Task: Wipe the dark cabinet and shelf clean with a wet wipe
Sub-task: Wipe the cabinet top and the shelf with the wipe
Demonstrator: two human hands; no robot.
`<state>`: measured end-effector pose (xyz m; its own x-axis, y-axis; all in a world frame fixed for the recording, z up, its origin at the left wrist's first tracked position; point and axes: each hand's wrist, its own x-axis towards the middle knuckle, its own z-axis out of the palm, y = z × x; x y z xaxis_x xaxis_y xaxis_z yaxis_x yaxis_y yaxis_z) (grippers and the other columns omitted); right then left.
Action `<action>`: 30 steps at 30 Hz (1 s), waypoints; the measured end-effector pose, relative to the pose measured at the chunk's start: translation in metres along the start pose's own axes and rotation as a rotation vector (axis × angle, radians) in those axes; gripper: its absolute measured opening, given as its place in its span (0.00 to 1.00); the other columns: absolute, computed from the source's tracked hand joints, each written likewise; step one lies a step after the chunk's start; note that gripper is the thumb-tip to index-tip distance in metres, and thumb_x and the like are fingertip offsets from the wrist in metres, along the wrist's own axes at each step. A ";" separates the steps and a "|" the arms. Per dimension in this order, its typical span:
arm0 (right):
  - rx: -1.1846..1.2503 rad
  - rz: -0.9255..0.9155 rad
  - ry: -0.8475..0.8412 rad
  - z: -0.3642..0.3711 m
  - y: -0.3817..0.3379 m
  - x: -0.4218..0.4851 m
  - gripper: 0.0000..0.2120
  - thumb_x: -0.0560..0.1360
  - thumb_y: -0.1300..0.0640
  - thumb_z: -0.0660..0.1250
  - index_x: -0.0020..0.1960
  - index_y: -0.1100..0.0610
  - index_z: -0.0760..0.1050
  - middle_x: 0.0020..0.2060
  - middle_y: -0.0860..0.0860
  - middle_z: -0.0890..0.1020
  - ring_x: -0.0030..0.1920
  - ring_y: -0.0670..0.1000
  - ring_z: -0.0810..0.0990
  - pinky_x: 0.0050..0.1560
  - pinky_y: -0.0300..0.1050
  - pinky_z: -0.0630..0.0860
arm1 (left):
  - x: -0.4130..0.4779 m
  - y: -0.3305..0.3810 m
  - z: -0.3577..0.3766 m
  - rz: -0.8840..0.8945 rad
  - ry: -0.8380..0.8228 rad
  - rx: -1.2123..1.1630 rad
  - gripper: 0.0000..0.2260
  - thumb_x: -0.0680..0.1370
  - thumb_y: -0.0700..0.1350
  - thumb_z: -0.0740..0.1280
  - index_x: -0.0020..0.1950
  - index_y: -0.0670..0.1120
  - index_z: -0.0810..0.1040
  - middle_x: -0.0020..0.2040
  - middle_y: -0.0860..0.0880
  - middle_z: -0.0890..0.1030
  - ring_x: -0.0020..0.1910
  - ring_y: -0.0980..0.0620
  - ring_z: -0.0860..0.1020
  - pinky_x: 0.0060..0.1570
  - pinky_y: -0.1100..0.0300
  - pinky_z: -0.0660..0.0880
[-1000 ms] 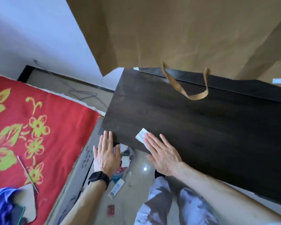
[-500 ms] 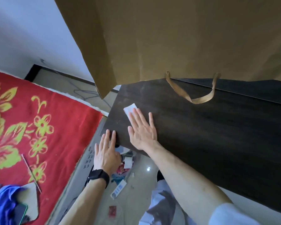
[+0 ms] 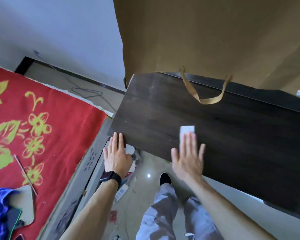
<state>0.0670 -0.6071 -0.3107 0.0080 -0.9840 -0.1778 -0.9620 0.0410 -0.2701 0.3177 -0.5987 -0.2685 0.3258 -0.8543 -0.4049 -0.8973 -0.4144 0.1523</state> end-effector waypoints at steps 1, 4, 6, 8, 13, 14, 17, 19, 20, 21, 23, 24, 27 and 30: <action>-0.024 -0.160 -0.025 0.009 -0.019 -0.005 0.32 0.82 0.43 0.48 0.81 0.59 0.49 0.81 0.54 0.51 0.81 0.53 0.47 0.78 0.63 0.45 | -0.001 -0.008 0.001 -0.030 0.001 -0.006 0.38 0.76 0.44 0.62 0.81 0.49 0.45 0.82 0.50 0.43 0.80 0.50 0.44 0.77 0.44 0.46; -0.064 -0.532 -0.123 0.027 -0.073 0.007 0.30 0.83 0.44 0.46 0.81 0.57 0.49 0.81 0.51 0.47 0.80 0.50 0.43 0.77 0.64 0.47 | 0.000 -0.026 0.003 -0.029 0.008 0.001 0.41 0.75 0.42 0.63 0.81 0.51 0.42 0.82 0.53 0.42 0.80 0.52 0.41 0.78 0.45 0.44; -0.112 -0.731 -0.203 0.032 -0.110 0.031 0.30 0.83 0.44 0.43 0.81 0.55 0.46 0.81 0.49 0.45 0.80 0.48 0.39 0.77 0.64 0.45 | 0.003 -0.032 0.003 -0.032 0.029 -0.017 0.40 0.75 0.42 0.63 0.82 0.50 0.44 0.81 0.53 0.42 0.80 0.53 0.41 0.78 0.47 0.44; -0.185 -0.873 -0.242 0.036 -0.143 0.058 0.29 0.83 0.45 0.40 0.81 0.53 0.41 0.80 0.48 0.42 0.79 0.47 0.36 0.77 0.63 0.38 | 0.009 -0.040 0.001 -0.062 0.052 -0.032 0.38 0.76 0.41 0.62 0.82 0.49 0.45 0.81 0.53 0.43 0.80 0.52 0.42 0.78 0.46 0.45; -0.144 -0.625 -0.210 0.033 -0.180 0.098 0.29 0.82 0.45 0.38 0.81 0.52 0.39 0.80 0.47 0.39 0.78 0.46 0.33 0.76 0.62 0.33 | 0.017 -0.059 0.000 0.031 0.021 0.119 0.35 0.80 0.43 0.60 0.81 0.48 0.44 0.81 0.52 0.41 0.79 0.52 0.39 0.77 0.42 0.44; -0.106 -0.504 -0.192 0.031 -0.176 0.097 0.29 0.82 0.45 0.36 0.81 0.53 0.39 0.80 0.48 0.38 0.78 0.46 0.33 0.76 0.61 0.33 | 0.017 -0.058 -0.002 0.032 0.022 0.120 0.35 0.80 0.42 0.60 0.81 0.48 0.44 0.81 0.51 0.41 0.79 0.51 0.39 0.77 0.42 0.44; 0.013 -0.133 -0.127 0.022 -0.141 0.078 0.30 0.82 0.42 0.34 0.80 0.54 0.38 0.80 0.50 0.38 0.79 0.48 0.33 0.76 0.59 0.33 | 0.014 -0.050 -0.007 0.025 0.024 0.100 0.34 0.80 0.41 0.58 0.82 0.48 0.45 0.82 0.50 0.43 0.80 0.50 0.41 0.77 0.42 0.47; 0.044 0.071 -0.068 0.014 -0.101 0.051 0.31 0.82 0.41 0.37 0.81 0.54 0.39 0.80 0.50 0.40 0.79 0.49 0.37 0.77 0.59 0.37 | 0.012 -0.041 -0.011 0.045 0.031 0.073 0.33 0.79 0.41 0.58 0.82 0.49 0.47 0.82 0.50 0.45 0.80 0.49 0.43 0.77 0.42 0.48; 0.043 0.150 -0.037 0.010 -0.078 0.035 0.31 0.82 0.42 0.39 0.81 0.55 0.40 0.81 0.50 0.42 0.80 0.49 0.39 0.77 0.60 0.39 | 0.010 -0.035 -0.012 0.073 0.026 0.066 0.33 0.80 0.41 0.57 0.82 0.50 0.47 0.82 0.49 0.46 0.80 0.48 0.44 0.77 0.41 0.48; 0.044 0.220 -0.011 0.005 -0.054 0.019 0.32 0.82 0.42 0.42 0.81 0.55 0.42 0.81 0.51 0.45 0.80 0.49 0.42 0.77 0.61 0.42 | 0.008 -0.028 -0.012 0.110 0.017 0.068 0.32 0.80 0.42 0.57 0.82 0.51 0.48 0.82 0.49 0.47 0.80 0.48 0.45 0.77 0.41 0.48; 0.062 0.352 0.010 -0.005 -0.005 -0.012 0.33 0.81 0.42 0.44 0.81 0.56 0.44 0.81 0.52 0.48 0.80 0.50 0.45 0.77 0.64 0.45 | 0.003 -0.009 -0.009 0.194 0.003 0.076 0.31 0.80 0.45 0.55 0.82 0.51 0.49 0.82 0.49 0.48 0.80 0.47 0.46 0.76 0.41 0.48; 0.071 0.419 0.014 -0.011 0.020 -0.024 0.33 0.81 0.42 0.44 0.81 0.55 0.43 0.81 0.53 0.47 0.80 0.51 0.46 0.77 0.66 0.47 | 0.001 0.001 -0.006 0.238 -0.003 0.076 0.30 0.80 0.46 0.55 0.82 0.51 0.49 0.82 0.49 0.48 0.80 0.47 0.47 0.77 0.41 0.48; 0.098 0.622 0.031 -0.027 0.074 -0.049 0.33 0.80 0.40 0.41 0.79 0.54 0.38 0.81 0.54 0.45 0.80 0.52 0.45 0.75 0.69 0.49 | -0.009 0.038 0.009 0.398 -0.043 0.077 0.29 0.81 0.48 0.56 0.81 0.51 0.52 0.82 0.49 0.51 0.80 0.46 0.50 0.75 0.39 0.53; 0.040 0.628 0.036 -0.027 0.083 -0.059 0.34 0.81 0.41 0.43 0.80 0.57 0.40 0.81 0.56 0.45 0.80 0.54 0.43 0.76 0.67 0.46 | -0.018 0.069 0.030 0.502 -0.077 0.097 0.28 0.81 0.48 0.56 0.81 0.49 0.54 0.81 0.49 0.53 0.80 0.46 0.52 0.75 0.38 0.55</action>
<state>-0.0211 -0.5501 -0.2967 -0.5650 -0.7755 -0.2817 -0.7694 0.6185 -0.1598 0.2413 -0.6023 -0.2777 -0.1715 -0.9134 -0.3691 -0.9623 0.0749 0.2616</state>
